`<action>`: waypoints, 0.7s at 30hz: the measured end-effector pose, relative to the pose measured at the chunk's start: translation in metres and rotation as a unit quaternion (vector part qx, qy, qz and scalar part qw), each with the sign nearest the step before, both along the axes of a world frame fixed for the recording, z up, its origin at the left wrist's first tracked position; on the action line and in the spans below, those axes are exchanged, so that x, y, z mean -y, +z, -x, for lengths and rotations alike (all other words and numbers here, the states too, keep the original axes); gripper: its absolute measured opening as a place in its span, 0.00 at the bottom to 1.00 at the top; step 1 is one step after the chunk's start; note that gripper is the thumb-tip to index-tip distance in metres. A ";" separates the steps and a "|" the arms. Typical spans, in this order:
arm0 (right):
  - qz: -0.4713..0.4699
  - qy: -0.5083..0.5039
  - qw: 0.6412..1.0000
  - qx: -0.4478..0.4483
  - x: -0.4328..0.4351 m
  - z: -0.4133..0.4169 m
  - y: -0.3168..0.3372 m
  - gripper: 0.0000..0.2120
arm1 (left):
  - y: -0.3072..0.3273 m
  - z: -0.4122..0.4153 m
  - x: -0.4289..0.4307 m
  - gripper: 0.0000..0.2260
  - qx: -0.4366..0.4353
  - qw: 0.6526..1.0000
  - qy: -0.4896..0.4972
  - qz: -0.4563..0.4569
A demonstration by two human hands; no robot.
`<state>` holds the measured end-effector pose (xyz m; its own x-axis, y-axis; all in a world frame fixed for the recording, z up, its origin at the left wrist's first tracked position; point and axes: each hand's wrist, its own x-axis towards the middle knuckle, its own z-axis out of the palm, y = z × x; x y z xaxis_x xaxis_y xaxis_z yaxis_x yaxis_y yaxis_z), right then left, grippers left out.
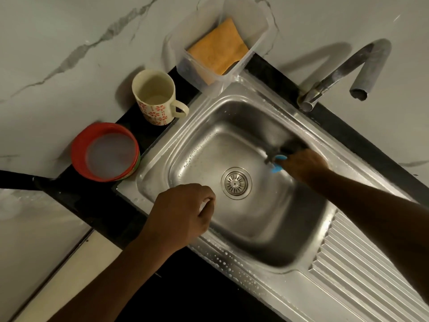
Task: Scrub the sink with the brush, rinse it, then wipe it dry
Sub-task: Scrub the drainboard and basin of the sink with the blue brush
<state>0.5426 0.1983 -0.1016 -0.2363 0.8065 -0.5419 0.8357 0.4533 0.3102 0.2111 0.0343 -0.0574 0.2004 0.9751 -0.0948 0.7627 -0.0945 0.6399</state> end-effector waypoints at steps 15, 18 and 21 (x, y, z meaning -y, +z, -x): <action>-0.029 0.108 0.993 0.040 -0.040 0.068 -0.014 0.19 | 0.000 0.004 0.006 0.05 -0.023 1.000 0.001 0.020; -0.001 0.031 0.999 0.031 -0.009 0.016 -0.017 0.23 | -0.005 0.001 0.006 0.06 -0.022 1.000 -0.003 0.019; 0.002 0.020 0.999 0.029 -0.004 0.010 -0.025 0.29 | -0.006 -0.003 0.004 0.04 -0.018 1.000 -0.011 0.022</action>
